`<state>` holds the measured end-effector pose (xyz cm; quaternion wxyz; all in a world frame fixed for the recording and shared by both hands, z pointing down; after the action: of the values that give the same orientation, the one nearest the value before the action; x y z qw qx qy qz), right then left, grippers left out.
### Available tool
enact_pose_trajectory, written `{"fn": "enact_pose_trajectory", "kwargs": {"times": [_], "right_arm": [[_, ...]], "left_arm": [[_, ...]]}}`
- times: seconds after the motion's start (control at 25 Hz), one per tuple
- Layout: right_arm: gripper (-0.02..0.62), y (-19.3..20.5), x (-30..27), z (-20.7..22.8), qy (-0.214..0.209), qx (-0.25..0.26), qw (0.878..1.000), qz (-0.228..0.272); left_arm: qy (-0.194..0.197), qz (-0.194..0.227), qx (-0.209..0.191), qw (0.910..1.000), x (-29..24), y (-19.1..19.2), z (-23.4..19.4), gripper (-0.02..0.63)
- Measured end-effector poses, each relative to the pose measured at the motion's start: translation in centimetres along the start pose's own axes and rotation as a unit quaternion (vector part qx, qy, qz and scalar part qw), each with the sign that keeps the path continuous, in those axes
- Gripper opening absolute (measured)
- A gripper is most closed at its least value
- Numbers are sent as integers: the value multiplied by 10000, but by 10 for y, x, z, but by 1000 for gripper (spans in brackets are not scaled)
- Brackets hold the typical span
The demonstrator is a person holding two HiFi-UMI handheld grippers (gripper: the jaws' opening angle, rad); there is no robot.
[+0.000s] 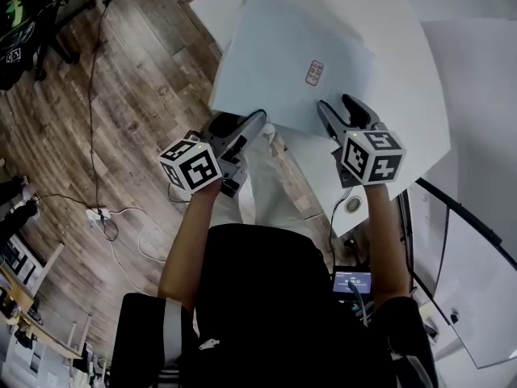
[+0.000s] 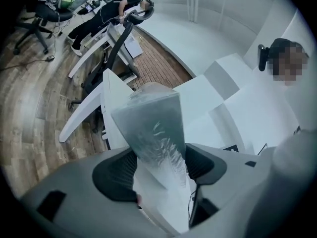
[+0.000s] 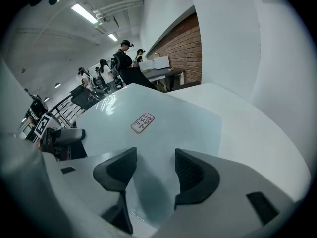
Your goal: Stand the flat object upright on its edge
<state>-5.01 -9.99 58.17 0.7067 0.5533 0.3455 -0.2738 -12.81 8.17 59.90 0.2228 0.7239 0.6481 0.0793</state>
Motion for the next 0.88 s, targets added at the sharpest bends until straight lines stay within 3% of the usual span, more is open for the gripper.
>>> {"fn": "enact_pose_trajectory", "kwargs": {"times": [0.44,0.88], "right_arm": [[145,-6,17,-9,48,196,9998,82],[117,-5,38,6,184,-103,9992,331]], "left_arm": [[-17,-256,-884,9958,-7,-15,37,311],[13,-529,-1780,9826,-25,-20,83,305]]}}
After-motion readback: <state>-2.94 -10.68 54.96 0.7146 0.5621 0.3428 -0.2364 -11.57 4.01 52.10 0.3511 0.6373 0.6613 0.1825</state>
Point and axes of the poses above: the fingertips, and each gripper's own axes: x backward along the fingers, z to its right, y out of its underside, the point moved 2 cm from there along x, backward along the fingers, and after that the axes turned 1 degree about y, right-handed, at the moved point
